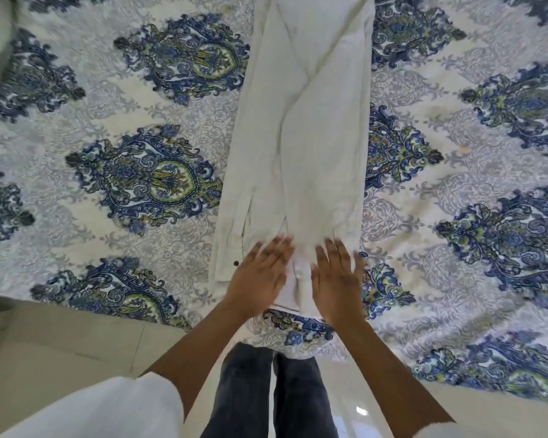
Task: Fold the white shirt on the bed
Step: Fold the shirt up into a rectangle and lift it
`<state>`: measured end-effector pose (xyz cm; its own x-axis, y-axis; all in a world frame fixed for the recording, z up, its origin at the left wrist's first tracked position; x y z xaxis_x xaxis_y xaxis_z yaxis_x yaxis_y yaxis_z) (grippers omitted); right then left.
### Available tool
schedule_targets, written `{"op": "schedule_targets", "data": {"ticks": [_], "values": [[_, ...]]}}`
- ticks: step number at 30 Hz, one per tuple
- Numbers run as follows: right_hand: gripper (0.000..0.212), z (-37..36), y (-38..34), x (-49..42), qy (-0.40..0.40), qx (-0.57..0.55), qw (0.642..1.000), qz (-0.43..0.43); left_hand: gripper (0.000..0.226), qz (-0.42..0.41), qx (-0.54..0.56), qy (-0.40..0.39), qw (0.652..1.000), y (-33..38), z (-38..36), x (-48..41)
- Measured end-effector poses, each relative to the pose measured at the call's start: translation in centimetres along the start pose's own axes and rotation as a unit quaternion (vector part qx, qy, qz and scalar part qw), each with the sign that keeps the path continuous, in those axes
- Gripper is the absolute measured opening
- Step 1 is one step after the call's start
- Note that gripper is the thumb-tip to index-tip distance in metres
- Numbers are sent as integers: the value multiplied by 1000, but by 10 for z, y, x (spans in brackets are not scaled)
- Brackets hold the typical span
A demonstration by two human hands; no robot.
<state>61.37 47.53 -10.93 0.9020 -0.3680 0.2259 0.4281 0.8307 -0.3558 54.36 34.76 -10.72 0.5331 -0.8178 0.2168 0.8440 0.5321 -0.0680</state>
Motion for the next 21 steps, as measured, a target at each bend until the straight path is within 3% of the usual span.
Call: {"op": "schedule_targets", "data": {"ticks": [3,9,14,17,19,21], "values": [[49,-13,-16,-38,-4,-16,999,32,56,63,-5,-7,998,-43,-17,-6],[54,-48,-9,-30,-43,-8,999,16,56,-11,-13,-47,999,-46,-49,27],[52,-9,-58,-91,53,-101,990,82,54,48,-35,4,998,-83,-21,-12],[59,-16,-105,-142,-37,-149,977,147,52,38,-15,-18,999,-101,-37,-24],[61,-39,-118,-166,-118,-113,976,142,51,8,-8,-11,1000,-102,-52,-13],[64,-54,-116,-193,-102,-72,985,115,53,-10,8,1,1000,-103,-59,-3]]}}
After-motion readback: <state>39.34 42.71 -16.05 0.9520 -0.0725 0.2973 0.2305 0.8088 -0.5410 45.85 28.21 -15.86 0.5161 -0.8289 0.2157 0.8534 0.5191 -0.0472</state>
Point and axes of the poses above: each hand's wrist, its own x-axis away from the middle knuckle, its own z-axis out of the back of the hand, y = z × x, the point moved 5 cm from there along -x, towards the middle knuckle, and after that the axes turned 14 degrees about -x, right-handed, at the moved point
